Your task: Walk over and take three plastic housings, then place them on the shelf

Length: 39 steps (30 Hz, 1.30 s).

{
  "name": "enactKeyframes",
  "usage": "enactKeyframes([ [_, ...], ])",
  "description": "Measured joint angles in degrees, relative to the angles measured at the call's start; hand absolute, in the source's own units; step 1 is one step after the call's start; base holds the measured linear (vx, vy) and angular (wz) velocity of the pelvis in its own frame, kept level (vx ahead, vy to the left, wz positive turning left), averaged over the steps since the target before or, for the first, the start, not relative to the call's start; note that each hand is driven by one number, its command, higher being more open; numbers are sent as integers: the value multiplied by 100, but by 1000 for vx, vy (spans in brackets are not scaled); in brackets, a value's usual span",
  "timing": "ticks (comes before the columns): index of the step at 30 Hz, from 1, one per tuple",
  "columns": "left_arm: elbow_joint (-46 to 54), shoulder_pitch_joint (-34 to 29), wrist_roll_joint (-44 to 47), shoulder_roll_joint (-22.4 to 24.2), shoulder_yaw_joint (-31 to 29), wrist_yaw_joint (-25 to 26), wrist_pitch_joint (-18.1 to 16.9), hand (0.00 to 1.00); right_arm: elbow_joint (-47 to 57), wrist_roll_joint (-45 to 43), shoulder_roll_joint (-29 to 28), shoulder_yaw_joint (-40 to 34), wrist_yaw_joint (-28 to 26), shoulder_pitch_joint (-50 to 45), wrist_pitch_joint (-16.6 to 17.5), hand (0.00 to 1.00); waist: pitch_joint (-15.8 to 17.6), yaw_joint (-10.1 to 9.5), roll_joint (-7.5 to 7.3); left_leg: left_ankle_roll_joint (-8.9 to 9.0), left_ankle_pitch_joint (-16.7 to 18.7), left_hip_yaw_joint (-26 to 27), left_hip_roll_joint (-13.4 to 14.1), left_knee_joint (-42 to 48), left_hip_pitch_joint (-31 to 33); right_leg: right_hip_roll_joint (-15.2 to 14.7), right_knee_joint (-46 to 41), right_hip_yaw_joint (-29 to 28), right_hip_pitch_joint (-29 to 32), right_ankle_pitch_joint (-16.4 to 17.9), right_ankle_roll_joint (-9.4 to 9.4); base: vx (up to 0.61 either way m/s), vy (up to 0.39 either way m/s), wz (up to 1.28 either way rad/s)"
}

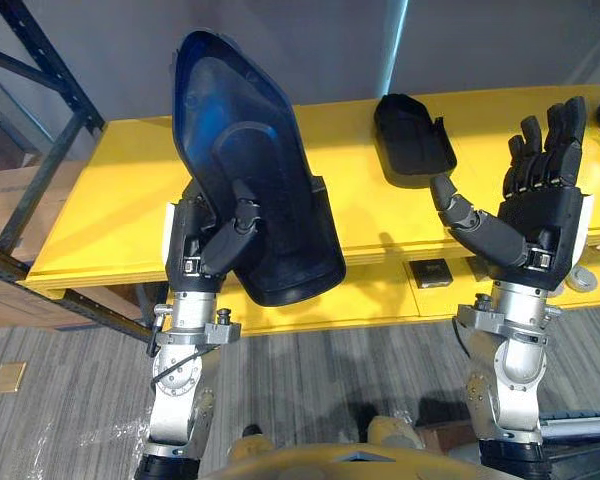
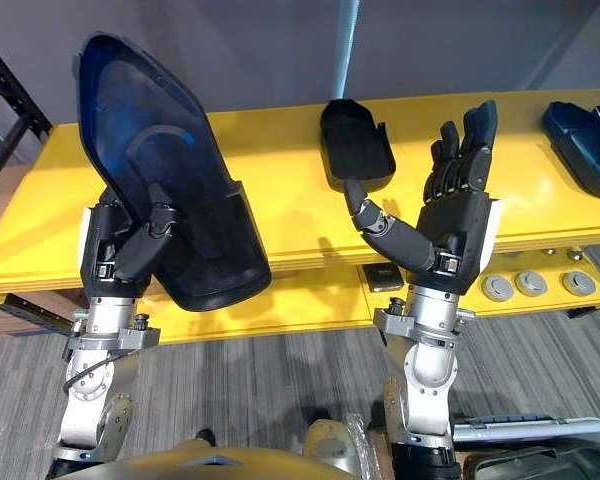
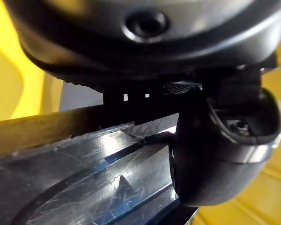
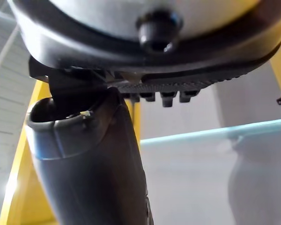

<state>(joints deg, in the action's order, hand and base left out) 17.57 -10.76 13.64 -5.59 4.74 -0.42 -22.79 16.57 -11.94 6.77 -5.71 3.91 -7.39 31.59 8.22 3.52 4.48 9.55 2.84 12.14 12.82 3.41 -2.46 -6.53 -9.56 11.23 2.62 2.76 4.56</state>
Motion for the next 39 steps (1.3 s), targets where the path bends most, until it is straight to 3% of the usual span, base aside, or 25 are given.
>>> enactKeyframes([
  [4, -4, -18, -45, -32, -11, 193, 59, 0, 1, -70, -41, -8, -229, -165, 0, 100, -17, -13, -11, -73, -74, -10, -141, -173, 7, -87, 166, 105, -96, -83, 124, -69, 35, 16],
  [9, -19, -52, -118, -114, -105, 405, 225, 0, -1, -508, -41, 30, -578, -164, -54, 100, -26, -21, -12, -228, -33, -97, -215, 321, 343, -195, 172, 173, -88, -105, 155, -32, 22, 17],
  [12, -19, -46, -133, -109, -208, 488, 304, 0, -6, -527, -40, 152, -612, -165, -143, 100, -32, -22, -1, -267, -179, -225, -324, 146, 365, -277, 172, 290, -84, -130, 185, -22, 20, 25],
  [18, -18, 83, -354, -124, -380, 669, 376, 0, -62, -201, -81, 499, 68, -162, -140, 100, -22, -182, 7, -298, -316, -106, -469, -217, 130, -355, 304, 103, -66, -269, 252, -41, 37, -11],
  [22, -18, 452, -357, -199, -533, 795, 530, 0, -60, -246, -291, 458, 71, -348, -143, 100, -21, -29, 5, -316, -304, 90, -534, -314, 86, -383, 466, -58, -5, -394, 264, -49, 40, -24],
  [24, -47, 728, -364, -297, -593, 883, 616, 0, -60, -249, -293, 467, 29, -444, -145, 100, -20, 29, 7, -315, -315, 161, -545, -372, 106, -384, 476, -126, 82, -436, 262, -24, 19, -19],
  [30, -1315, 2455, -280, -602, -842, 1458, 648, 0, -60, -255, 99, 535, -290, -365, -368, 100, 152, 253, 106, -341, -385, 372, -603, -353, 360, -422, 243, -428, 617, -494, 293, -20, 9, -19],
  [32, -2082, 3140, -152, -809, -1053, 1750, 665, 0, -60, -259, 354, 605, -479, -9, -524, 100, 478, 442, 173, -353, -393, 498, -644, -328, 373, -446, 92, -598, 791, -499, 299, -28, 17, -28],
  [34, -2673, 3541, -27, -945, -1160, 1942, 688, 0, -59, -281, 486, 643, -614, 148, -591, 100, 657, 509, 194, -355, -394, 594, -649, -311, 399, -435, 9, -731, 934, -498, 299, -21, 5, -34],
  [39, -3842, 4127, 497, -1218, -1407, 2167, 719, 0, -7, -629, 749, 678, -977, 215, -855, 100, 1032, 764, 207, -357, -393, 860, -671, -300, 425, -409, -234, -1023, 1251, -460, 268, 13, -5, -28],
])
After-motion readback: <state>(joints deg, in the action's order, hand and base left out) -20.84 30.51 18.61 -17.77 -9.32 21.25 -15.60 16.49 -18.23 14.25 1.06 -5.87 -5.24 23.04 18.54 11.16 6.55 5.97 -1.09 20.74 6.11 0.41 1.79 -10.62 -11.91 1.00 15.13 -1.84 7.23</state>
